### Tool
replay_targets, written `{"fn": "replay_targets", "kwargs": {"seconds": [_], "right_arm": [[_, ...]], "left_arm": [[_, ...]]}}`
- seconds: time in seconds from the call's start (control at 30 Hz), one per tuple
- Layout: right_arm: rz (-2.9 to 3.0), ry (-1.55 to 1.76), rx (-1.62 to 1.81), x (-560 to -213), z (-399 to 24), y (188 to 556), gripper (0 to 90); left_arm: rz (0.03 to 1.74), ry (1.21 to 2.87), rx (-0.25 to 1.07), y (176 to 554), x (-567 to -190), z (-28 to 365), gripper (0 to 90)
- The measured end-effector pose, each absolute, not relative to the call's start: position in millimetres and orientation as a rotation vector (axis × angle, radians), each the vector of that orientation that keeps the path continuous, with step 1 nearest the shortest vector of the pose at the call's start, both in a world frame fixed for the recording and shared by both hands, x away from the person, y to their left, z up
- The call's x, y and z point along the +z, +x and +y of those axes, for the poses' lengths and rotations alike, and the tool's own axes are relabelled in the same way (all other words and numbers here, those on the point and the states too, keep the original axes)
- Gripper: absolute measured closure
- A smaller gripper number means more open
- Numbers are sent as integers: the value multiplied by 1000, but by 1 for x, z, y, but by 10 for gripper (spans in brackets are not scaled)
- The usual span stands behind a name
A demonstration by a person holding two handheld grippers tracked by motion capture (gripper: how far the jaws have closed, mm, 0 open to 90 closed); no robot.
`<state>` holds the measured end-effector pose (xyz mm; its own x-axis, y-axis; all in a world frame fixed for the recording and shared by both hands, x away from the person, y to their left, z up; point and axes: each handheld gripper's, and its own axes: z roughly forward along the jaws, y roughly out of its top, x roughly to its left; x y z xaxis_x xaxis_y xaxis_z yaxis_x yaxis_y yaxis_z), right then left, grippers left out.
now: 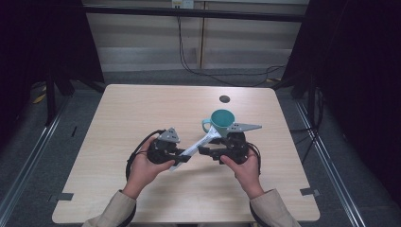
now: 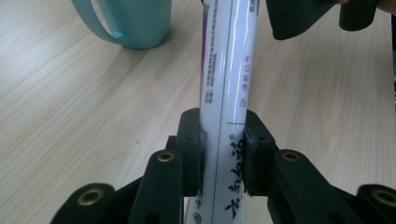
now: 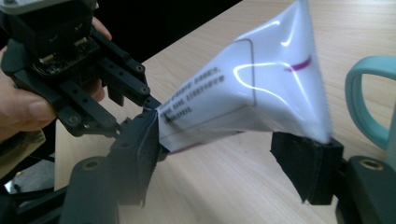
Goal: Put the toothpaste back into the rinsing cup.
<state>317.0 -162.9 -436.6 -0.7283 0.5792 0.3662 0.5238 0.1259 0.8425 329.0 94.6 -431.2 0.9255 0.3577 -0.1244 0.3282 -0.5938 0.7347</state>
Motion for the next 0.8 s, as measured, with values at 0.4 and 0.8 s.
{"fn": "replay_targets", "kwargs": {"seconds": [0.4, 0.8], "right_arm": [[2282, 1181, 1725, -436, -160, 318, 371], [2167, 1271, 1883, -426, -168, 320, 547]], "left_arm": [[488, 2260, 41, 327, -435, 88, 729], [490, 2219, 44, 325, -433, 75, 732]]}}
